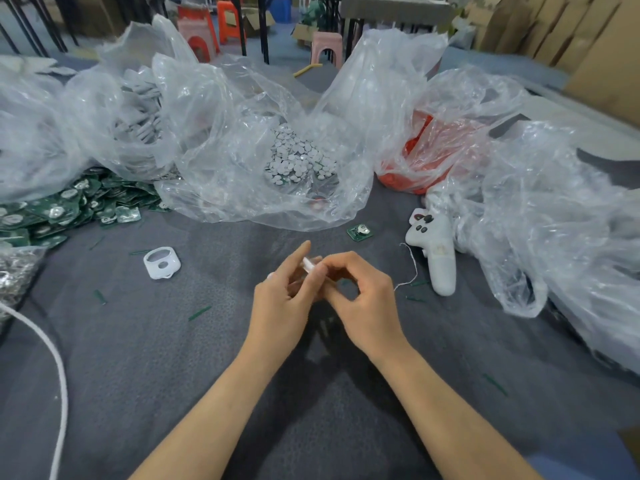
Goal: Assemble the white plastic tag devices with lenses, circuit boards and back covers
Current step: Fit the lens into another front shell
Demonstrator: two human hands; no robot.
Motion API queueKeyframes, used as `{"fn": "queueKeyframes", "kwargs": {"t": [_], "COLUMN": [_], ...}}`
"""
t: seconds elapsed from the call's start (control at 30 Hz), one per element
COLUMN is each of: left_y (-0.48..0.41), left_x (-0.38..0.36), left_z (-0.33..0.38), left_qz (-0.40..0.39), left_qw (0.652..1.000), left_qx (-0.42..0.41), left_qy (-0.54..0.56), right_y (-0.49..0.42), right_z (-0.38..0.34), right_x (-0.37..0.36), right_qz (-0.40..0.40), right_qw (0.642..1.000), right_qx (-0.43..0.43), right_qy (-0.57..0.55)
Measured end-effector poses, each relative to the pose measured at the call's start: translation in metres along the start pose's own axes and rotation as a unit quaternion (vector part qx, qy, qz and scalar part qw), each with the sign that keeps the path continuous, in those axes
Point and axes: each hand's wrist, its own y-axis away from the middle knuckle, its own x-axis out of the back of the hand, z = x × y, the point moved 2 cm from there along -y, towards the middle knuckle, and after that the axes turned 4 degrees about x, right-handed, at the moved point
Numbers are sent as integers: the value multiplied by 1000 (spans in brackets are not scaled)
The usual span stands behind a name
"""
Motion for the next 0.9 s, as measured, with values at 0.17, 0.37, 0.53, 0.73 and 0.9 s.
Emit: {"fn": "queueKeyframes", "kwargs": {"t": [0.17, 0.37, 0.53, 0.73, 0.9], "left_y": [0, -1, -2, 0, -1], "left_x": [-34, -42, -35, -35, -35], "left_z": [0, -9, -14, -14, -10], "left_qz": [6, -13, -46, -61, -35], "left_qw": [997, 999, 998, 997, 999], "left_qx": [20, -13, -29, -40, -18], "left_qy": [69, 27, 16, -4, 29], "right_y": [3, 7, -18, -49, -39], "right_z": [-3, -11, -13, 33, 80], "right_x": [17, 78, 187, 277, 301], "right_qz": [35, 197, 376, 345, 258], "right_qw": [988, 973, 919, 864, 765], "right_qx": [-80, -99, -83, -295, -463], "right_qy": [-124, -71, 86, 216, 366]}}
